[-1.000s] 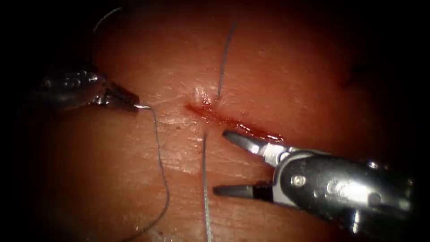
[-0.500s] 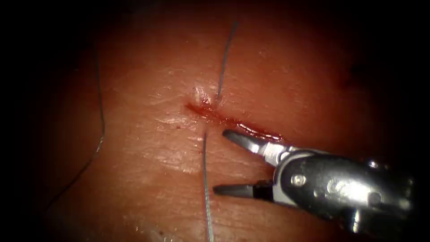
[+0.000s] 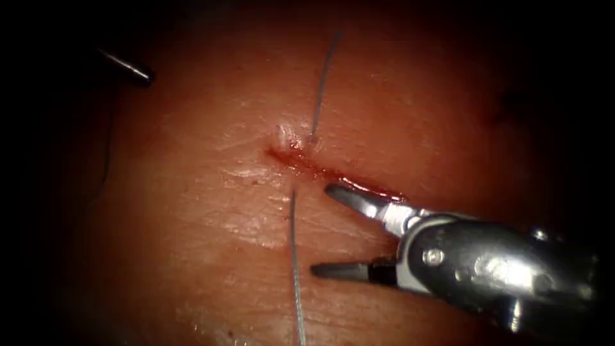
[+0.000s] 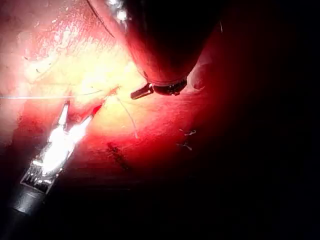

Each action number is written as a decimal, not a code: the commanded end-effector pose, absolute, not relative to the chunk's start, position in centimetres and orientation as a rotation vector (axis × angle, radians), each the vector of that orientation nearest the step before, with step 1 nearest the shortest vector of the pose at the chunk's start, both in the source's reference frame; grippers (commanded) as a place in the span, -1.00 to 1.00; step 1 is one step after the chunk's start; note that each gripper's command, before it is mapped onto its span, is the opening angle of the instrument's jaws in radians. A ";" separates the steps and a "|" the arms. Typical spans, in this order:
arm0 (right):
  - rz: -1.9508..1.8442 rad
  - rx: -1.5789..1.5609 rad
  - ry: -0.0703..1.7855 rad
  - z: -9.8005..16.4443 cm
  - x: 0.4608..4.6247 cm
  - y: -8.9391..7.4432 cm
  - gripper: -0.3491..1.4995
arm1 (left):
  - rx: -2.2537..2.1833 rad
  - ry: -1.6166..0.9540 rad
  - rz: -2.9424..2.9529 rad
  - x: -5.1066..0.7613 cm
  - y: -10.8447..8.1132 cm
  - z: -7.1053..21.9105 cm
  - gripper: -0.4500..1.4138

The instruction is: Wound Closure

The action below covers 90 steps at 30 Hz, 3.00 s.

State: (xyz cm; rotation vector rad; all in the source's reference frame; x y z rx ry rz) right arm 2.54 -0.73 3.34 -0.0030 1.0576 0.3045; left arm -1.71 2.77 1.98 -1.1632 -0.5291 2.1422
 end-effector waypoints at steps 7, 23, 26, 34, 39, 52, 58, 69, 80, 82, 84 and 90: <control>0.304 -0.004 1.060 3.4 2.60 -0.7 0.44 | -1.251 -0.539 2.138 -2.12 2.7 2.1 0.66; 0.345 0.051 1.076 3.3 2.43 -0.8 0.47 | -1.354 -0.534 2.242 -2.59 2.3 2.5 0.37; 0.339 0.055 1.077 3.3 2.38 -0.8 0.40 | -1.385 -0.560 2.264 -2.58 2.2 2.5 0.35; 0.341 0.060 1.078 3.3 2.31 -0.8 0.31 | -1.528 -0.589 2.476 -2.68 1.9 2.3 0.33; 0.341 0.060 1.079 3.3 2.32 -0.9 0.31 | -1.579 -0.600 2.570 -2.74 1.8 2.3 0.33; 0.340 0.063 1.080 3.3 2.23 -0.8 0.16 | -1.798 -0.338 3.081 -3.07 1.2 2.0 0.22; 0.340 0.064 1.080 3.3 2.21 -0.8 0.11 | -1.794 -0.255 3.183 -3.11 1.2 2.0 0.15; 0.339 0.065 1.081 3.3 2.19 -0.8 0.05 | -1.667 -0.393 3.340 -3.14 0.9 2.2 0.10; 0.339 0.064 1.080 3.3 2.18 -0.8 0.02 | -1.724 -0.444 3.349 -3.28 0.7 2.2 0.06; 0.338 0.064 1.081 3.3 2.17 -0.8 0.00 | -1.734 -0.450 3.351 -3.27 0.6 2.2 0.01; 0.338 0.064 1.081 3.3 2.16 -0.8 0.00 | -1.743 -0.454 3.353 -3.26 0.6 2.2 -0.05; 0.338 0.064 1.081 3.3 2.17 -0.8 0.00 | -1.752 -0.458 3.354 -3.25 0.6 2.2 -0.35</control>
